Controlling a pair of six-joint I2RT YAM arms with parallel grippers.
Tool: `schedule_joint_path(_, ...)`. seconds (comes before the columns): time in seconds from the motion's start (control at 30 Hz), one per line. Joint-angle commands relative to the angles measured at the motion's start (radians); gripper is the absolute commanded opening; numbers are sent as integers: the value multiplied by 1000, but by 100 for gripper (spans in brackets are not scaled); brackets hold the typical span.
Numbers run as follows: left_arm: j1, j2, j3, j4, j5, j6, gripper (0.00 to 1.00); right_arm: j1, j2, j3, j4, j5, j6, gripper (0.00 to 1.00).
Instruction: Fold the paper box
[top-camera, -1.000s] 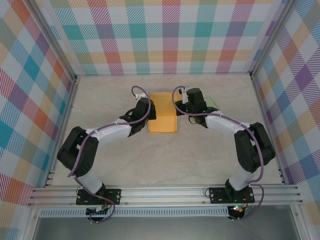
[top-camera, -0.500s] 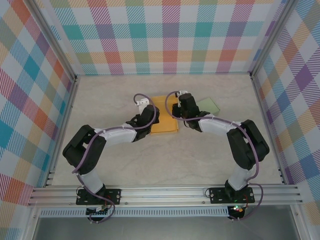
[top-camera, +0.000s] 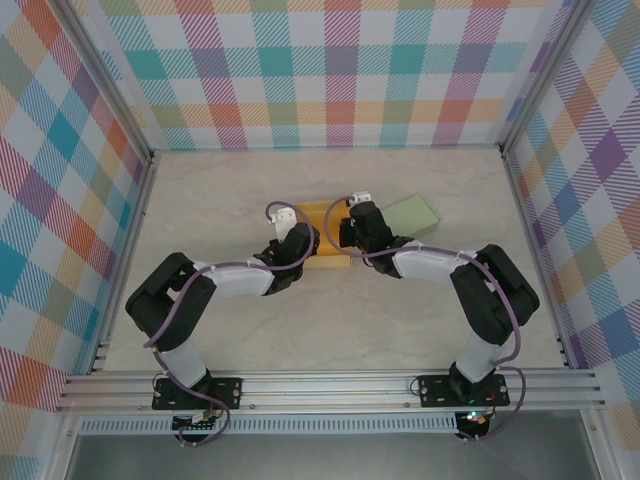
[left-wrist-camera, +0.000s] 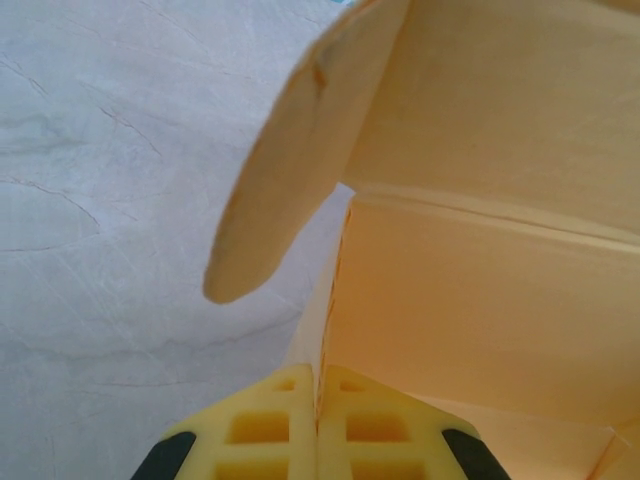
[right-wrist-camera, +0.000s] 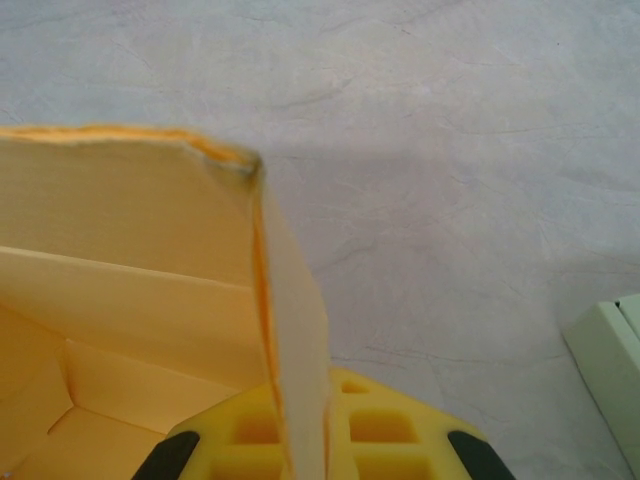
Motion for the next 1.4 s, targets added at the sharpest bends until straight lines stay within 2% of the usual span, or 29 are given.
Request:
schedule_joint_path(0.0, -42, -32, -36, 48, 41, -32, 0, 47, -30, -39, 31, -71, 36, 6)
schedule_joint_path(0.23, -77, -59, -155, 162, -73, -48, 0, 100, -75, -138, 88, -34, 98, 6)
schedule_joint_path(0.43, -118, -25, -191, 248, -165, -37, 0, 141, -82, -151, 111, 49, 122, 9)
schedule_joint_path(0.67, -130, 63, -97, 313, -165, 33, 0, 135, -56, -101, 147, 178, -4, 12)
schedule_joint_path(0.9, -119, 161, 63, 381, -157, 154, 0, 43, 1, -38, 212, 103, -72, 12)
schedule_joint_path(1.17, -76, 240, 156, 421, -127, 159, 0, -22, 89, 48, 240, 52, -106, 13)
schedule_joint_path(1.37, -74, 254, 130, 437, -126, 131, 0, -22, 97, -11, 286, 51, -31, 13)
